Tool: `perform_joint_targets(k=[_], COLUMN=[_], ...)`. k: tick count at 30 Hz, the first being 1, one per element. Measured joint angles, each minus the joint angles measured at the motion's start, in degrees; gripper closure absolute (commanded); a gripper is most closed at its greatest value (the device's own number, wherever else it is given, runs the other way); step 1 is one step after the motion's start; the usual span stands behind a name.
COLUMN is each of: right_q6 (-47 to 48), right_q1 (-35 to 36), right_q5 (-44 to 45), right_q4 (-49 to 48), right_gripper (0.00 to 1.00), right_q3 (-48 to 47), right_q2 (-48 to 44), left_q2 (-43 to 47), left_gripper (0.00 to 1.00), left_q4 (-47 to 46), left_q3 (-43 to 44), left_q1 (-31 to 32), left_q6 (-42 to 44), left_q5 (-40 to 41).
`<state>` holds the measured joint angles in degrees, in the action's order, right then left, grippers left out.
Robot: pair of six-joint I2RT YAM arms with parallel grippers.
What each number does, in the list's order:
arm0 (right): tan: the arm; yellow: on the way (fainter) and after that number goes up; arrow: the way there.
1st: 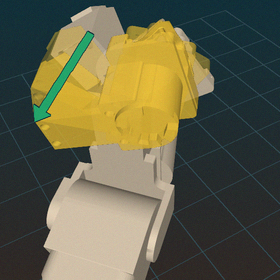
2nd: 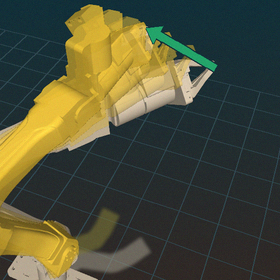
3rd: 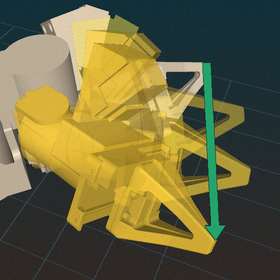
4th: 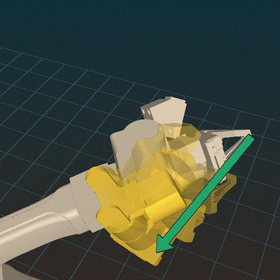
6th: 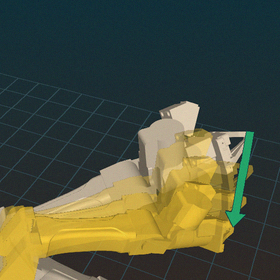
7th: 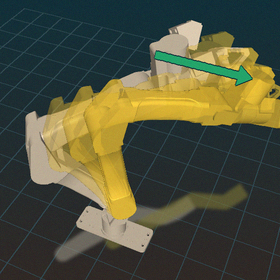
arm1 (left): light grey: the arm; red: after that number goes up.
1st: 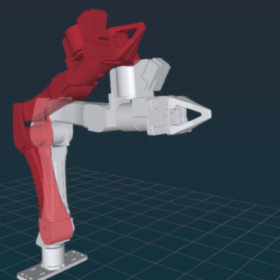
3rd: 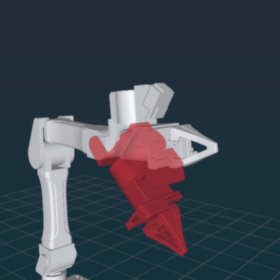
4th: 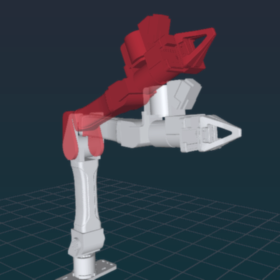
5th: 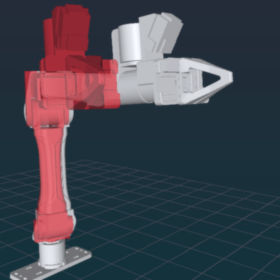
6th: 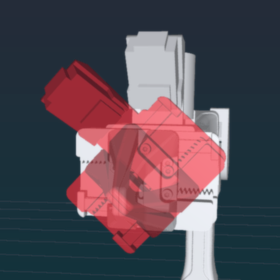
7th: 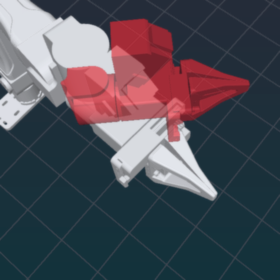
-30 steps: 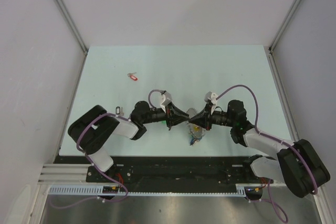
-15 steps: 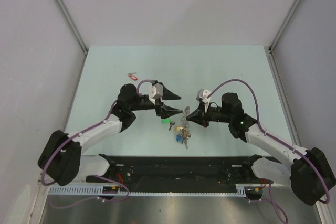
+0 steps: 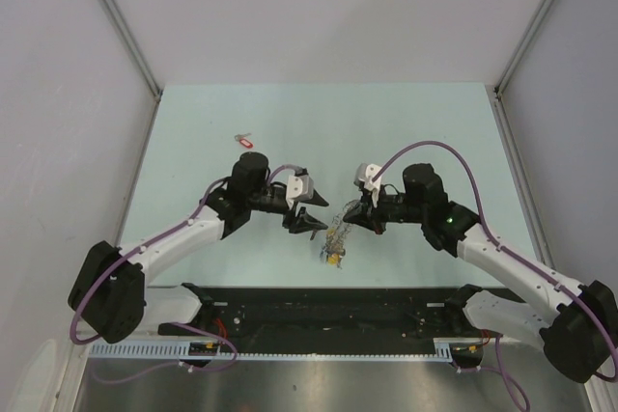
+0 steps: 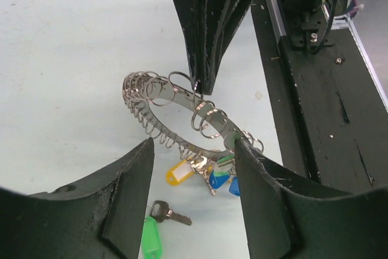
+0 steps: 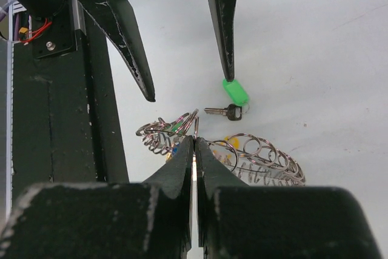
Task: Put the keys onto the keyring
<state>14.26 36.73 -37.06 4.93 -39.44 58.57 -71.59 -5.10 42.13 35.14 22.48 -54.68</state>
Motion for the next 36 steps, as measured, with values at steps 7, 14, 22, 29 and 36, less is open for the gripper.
perform_joint_targets(k=[7,14,22,29,36], right_q6=[1.7,2.4,2.4,2.4,2.2], right_q1=[0.2,0.3,0.3,0.3,0.3], right_q5=[-0.5,-0.9,-1.4,-1.3,2.1], right_q4=[3.7,4.8,5.1,5.2,5.5], right_gripper=[1.0,1.0,1.0,1.0,1.0], right_q3=[-1.7,-2.5,-2.7,-2.7,-2.7], right_q2=[0.0,-0.1,-1.1,-1.2,-2.1], left_q2=[0.8,1.4,-1.8,-4.4,-4.4], left_gripper=[0.48,0.49,0.48,0.46,0.44], left_q4=[-0.3,-6.5,-10.8,-10.6,-9.7], left_q3=[0.0,0.0,0.0,0.6,0.6], left_q1=[0.0,0.0,1.1,3.2,3.8], left_q6=[0.6,-3.1,-6.2,-6.0,-5.5], left_q5=[-1.7,0.2,7.4,8.5,7.8])
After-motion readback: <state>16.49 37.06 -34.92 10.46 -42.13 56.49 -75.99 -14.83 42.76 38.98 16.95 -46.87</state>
